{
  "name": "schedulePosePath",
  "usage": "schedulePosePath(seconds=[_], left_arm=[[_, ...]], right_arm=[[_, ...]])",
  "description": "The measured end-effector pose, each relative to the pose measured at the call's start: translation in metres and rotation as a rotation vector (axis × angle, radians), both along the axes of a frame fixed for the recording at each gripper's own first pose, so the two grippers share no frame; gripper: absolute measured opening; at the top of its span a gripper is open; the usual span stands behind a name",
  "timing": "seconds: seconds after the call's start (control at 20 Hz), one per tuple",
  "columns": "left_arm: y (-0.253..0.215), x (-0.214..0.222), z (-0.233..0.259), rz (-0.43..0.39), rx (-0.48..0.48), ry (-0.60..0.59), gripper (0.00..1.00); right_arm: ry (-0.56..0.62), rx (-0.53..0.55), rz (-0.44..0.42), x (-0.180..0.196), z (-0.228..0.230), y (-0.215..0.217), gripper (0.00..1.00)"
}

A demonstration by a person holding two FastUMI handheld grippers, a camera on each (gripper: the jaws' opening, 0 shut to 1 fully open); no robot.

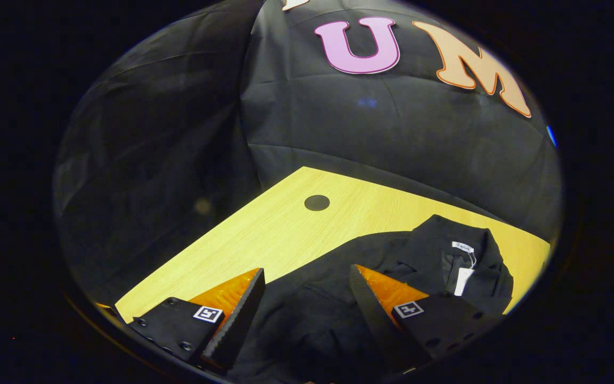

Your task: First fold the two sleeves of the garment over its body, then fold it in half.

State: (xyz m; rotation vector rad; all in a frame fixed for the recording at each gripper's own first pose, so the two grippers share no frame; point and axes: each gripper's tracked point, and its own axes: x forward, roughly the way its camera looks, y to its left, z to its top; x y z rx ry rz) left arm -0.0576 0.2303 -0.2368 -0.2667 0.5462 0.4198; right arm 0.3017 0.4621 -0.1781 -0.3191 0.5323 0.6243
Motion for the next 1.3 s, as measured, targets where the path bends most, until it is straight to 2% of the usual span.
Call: schedulePosePath(seconds=[0.4, 0.65, 0.85, 1.05, 1.3], left_arm=[[0.000, 0.010, -0.022, -0.039, 0.028, 0.038, 0.96], [0.000, 0.014, -0.043, -0.056, 0.042, 0.082, 0.96], [0.001, 0.012, -0.054, -0.074, 0.062, 0.122, 0.96], [0.002, 0.015, -0.052, -0.086, 0.083, 0.103, 0.97], [0.000, 0.014, -0.051, -0.108, 0.110, 0.051, 0.96]], right_arm=[[-0.087, 0.090, -0.005, -0.017, 0.061, -0.021, 1.00], [-0.107, 0.110, -0.025, -0.042, 0.082, -0.057, 1.00], [-0.128, 0.079, -0.019, -0.064, 0.086, -0.098, 1.00], [-0.130, 0.029, -0.063, -0.086, 0.083, -0.149, 0.99], [-0.094, 0.114, -0.179, -0.120, 0.082, -0.199, 1.00]])
